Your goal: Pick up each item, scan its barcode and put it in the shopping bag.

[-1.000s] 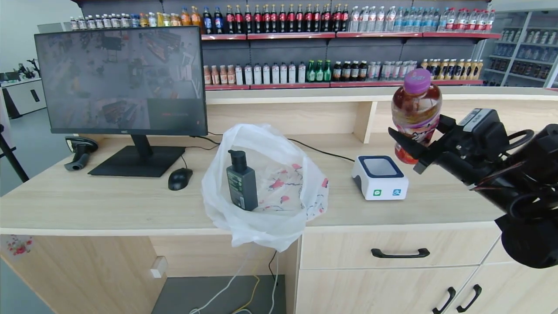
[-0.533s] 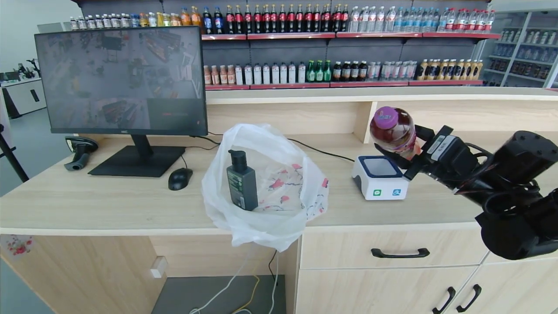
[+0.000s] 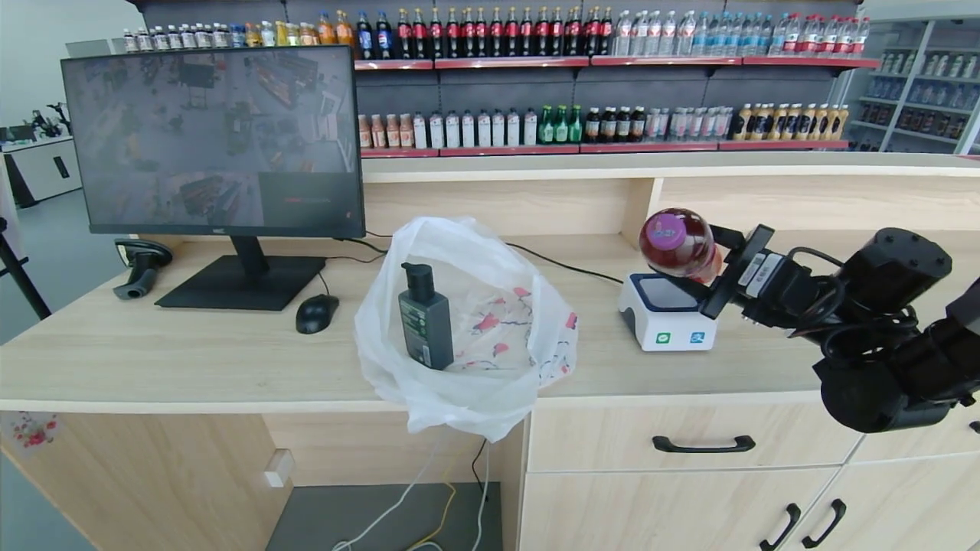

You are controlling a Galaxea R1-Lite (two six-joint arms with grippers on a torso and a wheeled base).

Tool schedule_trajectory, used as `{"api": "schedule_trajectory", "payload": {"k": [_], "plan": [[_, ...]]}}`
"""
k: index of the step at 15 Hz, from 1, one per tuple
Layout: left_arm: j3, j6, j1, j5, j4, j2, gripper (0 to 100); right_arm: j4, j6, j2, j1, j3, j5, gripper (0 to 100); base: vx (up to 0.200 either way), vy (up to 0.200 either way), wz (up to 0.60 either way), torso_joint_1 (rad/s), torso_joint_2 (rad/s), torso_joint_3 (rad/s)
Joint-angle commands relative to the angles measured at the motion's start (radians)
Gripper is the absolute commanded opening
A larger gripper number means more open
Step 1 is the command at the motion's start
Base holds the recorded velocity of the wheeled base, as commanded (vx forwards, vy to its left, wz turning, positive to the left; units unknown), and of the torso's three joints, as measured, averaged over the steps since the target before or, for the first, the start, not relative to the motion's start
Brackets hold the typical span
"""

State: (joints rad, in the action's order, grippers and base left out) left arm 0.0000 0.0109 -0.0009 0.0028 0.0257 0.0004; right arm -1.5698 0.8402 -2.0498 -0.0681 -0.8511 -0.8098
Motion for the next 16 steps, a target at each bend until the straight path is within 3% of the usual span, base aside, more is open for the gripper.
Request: {"api": "schedule_trajectory", "payload": {"k": [1,7,16], "plan": [[0.000,0.008,0.001,0.000,0.000,0.000,100,-0.001,0.016,-0.009,0.002,0.007,-0.020,0,0.000,0.000,0.00,0.000,0.00,0.000],[0.000,0.015,0.001,0.000,0.000,0.000,100,-0.001,0.036,-0.023,0.001,0.009,-0.083,0,0.000,0.000,0.00,0.000,0.00,0.000],[0.000,0.015,0.001,0.000,0.000,0.000,100,-0.001,0.037,-0.043,0.002,0.017,-0.085,0,0.000,0.000,0.00,0.000,0.00,0.000]]}}
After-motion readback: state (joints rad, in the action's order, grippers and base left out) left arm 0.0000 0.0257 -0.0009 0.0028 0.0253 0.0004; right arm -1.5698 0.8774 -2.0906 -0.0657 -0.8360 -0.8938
